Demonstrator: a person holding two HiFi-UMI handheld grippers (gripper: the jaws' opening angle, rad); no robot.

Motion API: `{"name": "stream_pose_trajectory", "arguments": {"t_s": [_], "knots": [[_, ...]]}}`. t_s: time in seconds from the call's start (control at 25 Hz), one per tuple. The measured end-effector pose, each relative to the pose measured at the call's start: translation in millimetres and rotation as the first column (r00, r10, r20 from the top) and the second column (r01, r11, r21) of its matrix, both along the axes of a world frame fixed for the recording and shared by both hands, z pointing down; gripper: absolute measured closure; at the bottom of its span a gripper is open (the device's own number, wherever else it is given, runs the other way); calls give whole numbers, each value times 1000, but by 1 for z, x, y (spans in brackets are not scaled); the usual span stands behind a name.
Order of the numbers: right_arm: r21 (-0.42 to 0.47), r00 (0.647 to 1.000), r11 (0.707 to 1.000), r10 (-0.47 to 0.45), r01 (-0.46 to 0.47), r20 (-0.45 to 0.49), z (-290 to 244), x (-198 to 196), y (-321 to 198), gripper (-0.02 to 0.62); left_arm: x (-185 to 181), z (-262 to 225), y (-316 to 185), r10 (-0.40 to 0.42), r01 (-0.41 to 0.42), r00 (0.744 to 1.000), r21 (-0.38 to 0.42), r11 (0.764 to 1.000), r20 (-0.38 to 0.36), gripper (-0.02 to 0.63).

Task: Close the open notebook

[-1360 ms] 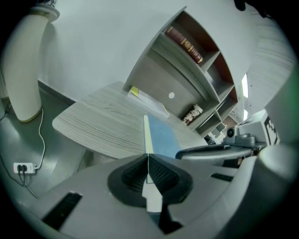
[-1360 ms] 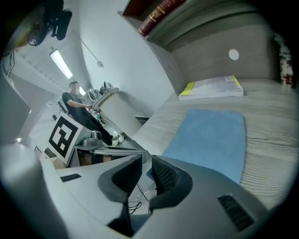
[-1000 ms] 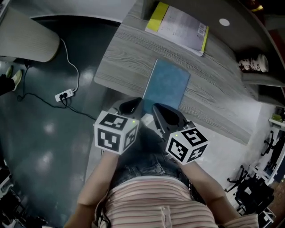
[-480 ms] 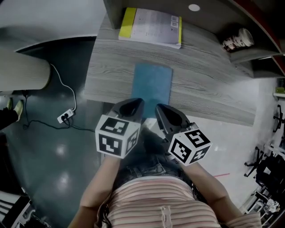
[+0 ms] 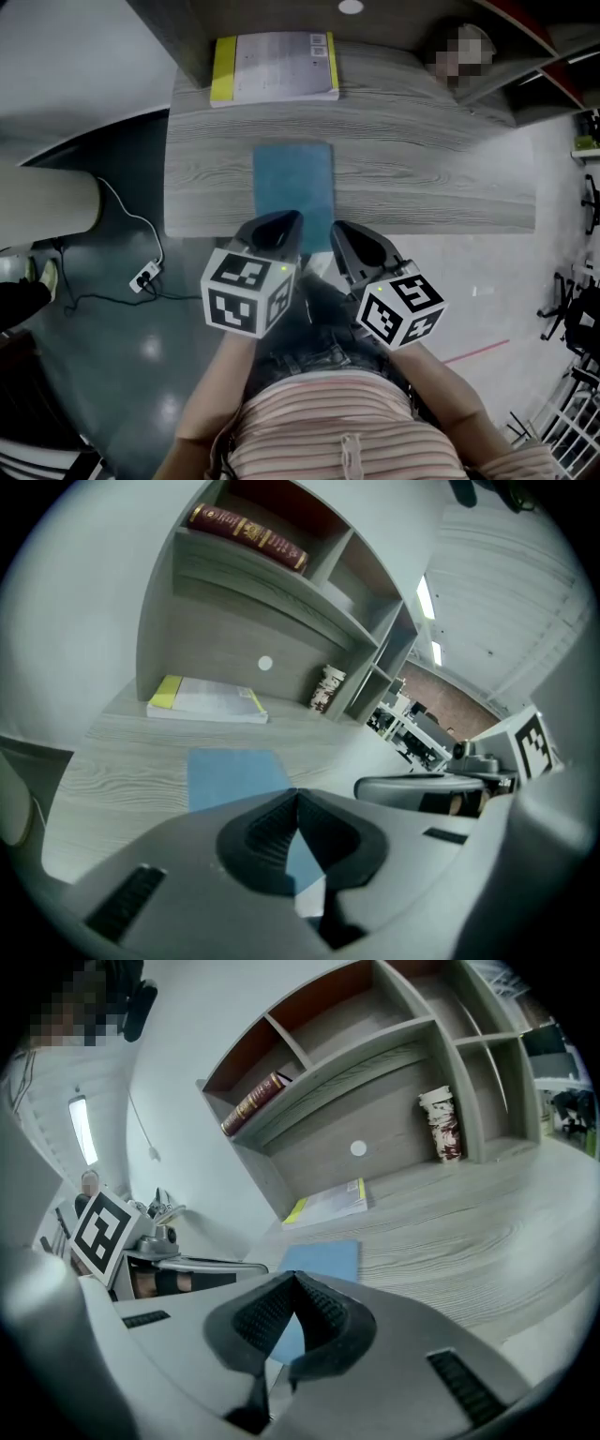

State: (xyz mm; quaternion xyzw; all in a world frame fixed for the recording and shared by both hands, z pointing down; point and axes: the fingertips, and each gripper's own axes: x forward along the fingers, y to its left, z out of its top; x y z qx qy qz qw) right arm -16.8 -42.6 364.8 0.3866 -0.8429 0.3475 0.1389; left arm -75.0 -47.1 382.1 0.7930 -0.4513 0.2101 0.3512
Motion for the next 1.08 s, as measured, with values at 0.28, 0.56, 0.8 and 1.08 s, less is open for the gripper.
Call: {"name": "stream_pose_trajectory", "arguments": {"t_s": [0.28, 0.56, 0.8, 1.08], "knots": [[10, 997, 997, 73, -73, -8, 1, 24, -4, 588, 18, -2, -1, 59, -59, 998, 2, 998, 6, 594], [16, 991, 992, 127, -127, -29, 2, 45, -2, 586, 31, -3, 0, 107, -107, 994, 4, 994, 10, 594], [15, 984, 985, 172, -171, -47, 4, 63, -2, 587, 39, -5, 1, 138, -138, 990, 6, 990, 13, 594], [13, 980, 982, 190, -190, -52, 4, 72, 3, 586, 40, -5, 8, 139, -139, 990, -7, 990, 7, 594]]}}
